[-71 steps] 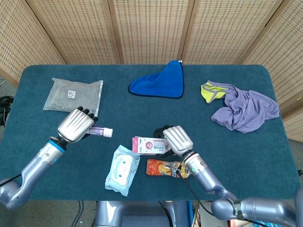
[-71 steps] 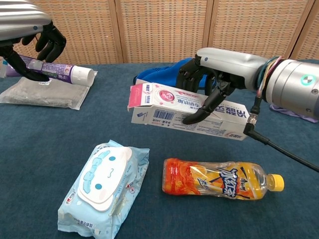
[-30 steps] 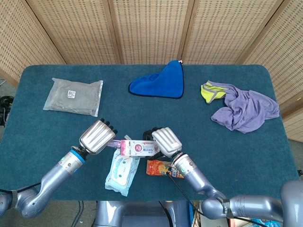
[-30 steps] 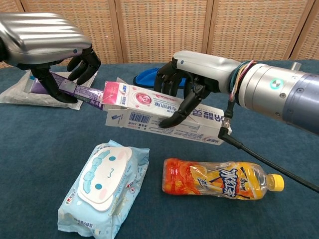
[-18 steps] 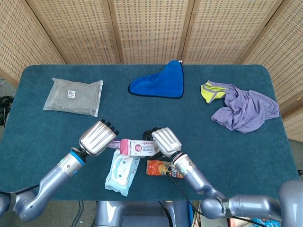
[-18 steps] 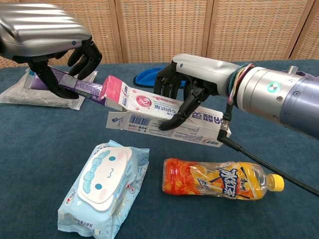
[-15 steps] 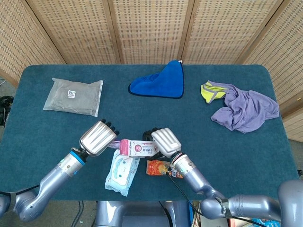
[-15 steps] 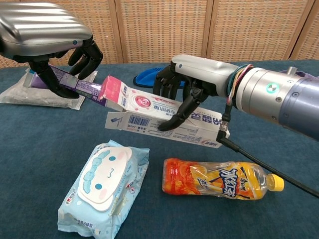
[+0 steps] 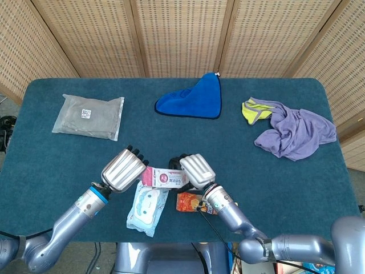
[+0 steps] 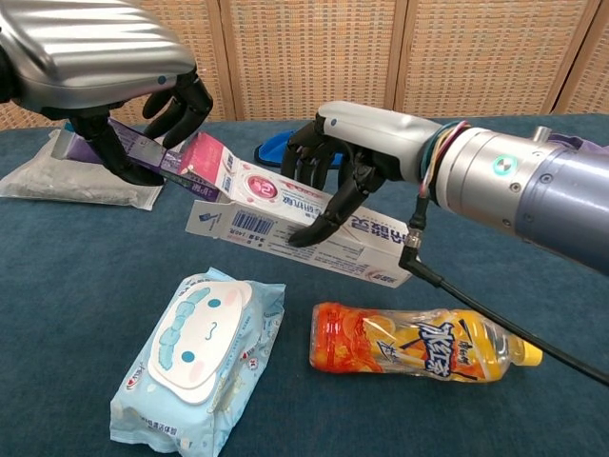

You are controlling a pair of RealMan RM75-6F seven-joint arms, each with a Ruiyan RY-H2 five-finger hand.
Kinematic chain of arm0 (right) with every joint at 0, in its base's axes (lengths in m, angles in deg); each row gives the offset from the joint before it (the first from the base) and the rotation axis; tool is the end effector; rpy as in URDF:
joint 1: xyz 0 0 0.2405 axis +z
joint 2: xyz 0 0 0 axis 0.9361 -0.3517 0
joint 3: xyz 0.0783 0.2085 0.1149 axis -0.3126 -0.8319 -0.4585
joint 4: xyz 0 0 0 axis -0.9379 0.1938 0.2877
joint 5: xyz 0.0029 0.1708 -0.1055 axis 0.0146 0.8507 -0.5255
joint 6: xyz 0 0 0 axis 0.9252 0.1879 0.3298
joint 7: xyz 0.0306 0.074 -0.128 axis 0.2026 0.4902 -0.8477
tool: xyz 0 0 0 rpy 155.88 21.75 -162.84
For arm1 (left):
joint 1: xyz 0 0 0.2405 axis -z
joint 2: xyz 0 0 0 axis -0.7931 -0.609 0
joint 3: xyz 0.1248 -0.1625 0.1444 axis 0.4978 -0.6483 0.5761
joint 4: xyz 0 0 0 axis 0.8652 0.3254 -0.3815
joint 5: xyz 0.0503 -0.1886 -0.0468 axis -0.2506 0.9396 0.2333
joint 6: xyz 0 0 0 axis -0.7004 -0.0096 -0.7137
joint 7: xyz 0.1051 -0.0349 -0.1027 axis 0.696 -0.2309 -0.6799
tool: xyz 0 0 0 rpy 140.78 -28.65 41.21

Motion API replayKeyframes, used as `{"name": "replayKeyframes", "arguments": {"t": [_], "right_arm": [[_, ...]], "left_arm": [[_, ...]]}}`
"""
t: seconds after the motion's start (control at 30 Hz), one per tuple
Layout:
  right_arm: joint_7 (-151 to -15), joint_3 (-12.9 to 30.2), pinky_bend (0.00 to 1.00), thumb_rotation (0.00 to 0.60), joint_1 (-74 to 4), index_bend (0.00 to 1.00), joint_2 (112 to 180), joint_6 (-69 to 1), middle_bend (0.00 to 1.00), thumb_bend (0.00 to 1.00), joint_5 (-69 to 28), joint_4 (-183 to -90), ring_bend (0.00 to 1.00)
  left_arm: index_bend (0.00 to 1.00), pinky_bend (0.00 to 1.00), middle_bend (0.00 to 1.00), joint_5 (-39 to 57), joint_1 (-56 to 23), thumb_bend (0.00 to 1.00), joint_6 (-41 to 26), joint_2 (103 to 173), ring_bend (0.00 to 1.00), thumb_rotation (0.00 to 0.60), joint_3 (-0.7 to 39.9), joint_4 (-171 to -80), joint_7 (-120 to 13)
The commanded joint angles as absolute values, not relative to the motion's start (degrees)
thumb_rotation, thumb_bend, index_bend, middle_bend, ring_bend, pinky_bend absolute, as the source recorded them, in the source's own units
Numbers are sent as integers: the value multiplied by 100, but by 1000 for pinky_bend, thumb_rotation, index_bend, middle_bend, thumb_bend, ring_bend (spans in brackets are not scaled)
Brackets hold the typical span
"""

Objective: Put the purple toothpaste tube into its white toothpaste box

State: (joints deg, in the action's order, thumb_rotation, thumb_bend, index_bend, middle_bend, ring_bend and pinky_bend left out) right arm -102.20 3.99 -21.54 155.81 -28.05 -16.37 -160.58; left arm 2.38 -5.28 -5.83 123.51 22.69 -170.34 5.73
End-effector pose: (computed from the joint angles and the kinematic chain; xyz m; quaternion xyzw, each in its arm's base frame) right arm -0.0408 -0.3133 -0.0233 0.7071 -0.4472 0.4691 0.2826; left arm -0.0629 0.2846 0.0687 -0.8419 -0.0537 -0.3034 0.4431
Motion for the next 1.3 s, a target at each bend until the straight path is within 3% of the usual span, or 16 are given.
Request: {"name": "replayKeyframes", "arguments": {"t": [0.03,0.53,0.73,0.97,1.1,1.17,1.3], "right_arm": [[-10234,382,469,600,-2136,578,15608,-2816,508,122,-1623,-16049,400],[-10366,340,469,600,-2028,578,15775,-2889,507,121,-1602,-16064,400],[-10385,321,469,600,-2010,578,15809,-2933,507,121,-1613,-16061,400],[-10450,206,469,600,-1954,578,15830,-3007,508,122,-1574,-16133,400],[-10512,157,469,600,-1942,578,15822,-3086,508,122,-1544,-16182,400],[-10537,163,469,600,-1943,578,15816,-3105,507,121,-1539,-16184,400],[-10550,172,469,600,-1953,578,15801,-3138,507,122,-1543,-16187,400]], "left_arm": [[873,574,663,208,-521,411,-623,12401,535,600,2303,-17050,623],[873,574,657,-169,-527,412,-894,12767,533,600,2413,-16852,918],[850,522,542,-412,-577,413,-1011,12804,436,600,2421,-16744,854],[594,336,274,-680,-633,403,-1126,12837,229,600,2410,-16609,811],[367,186,73,-787,-676,287,-1171,12864,61,600,2393,-16541,727],[297,135,19,-837,-692,259,-1193,12858,10,600,2386,-16520,718],[235,102,0,-855,-736,242,-1217,12815,0,600,2347,-16555,591]]}}
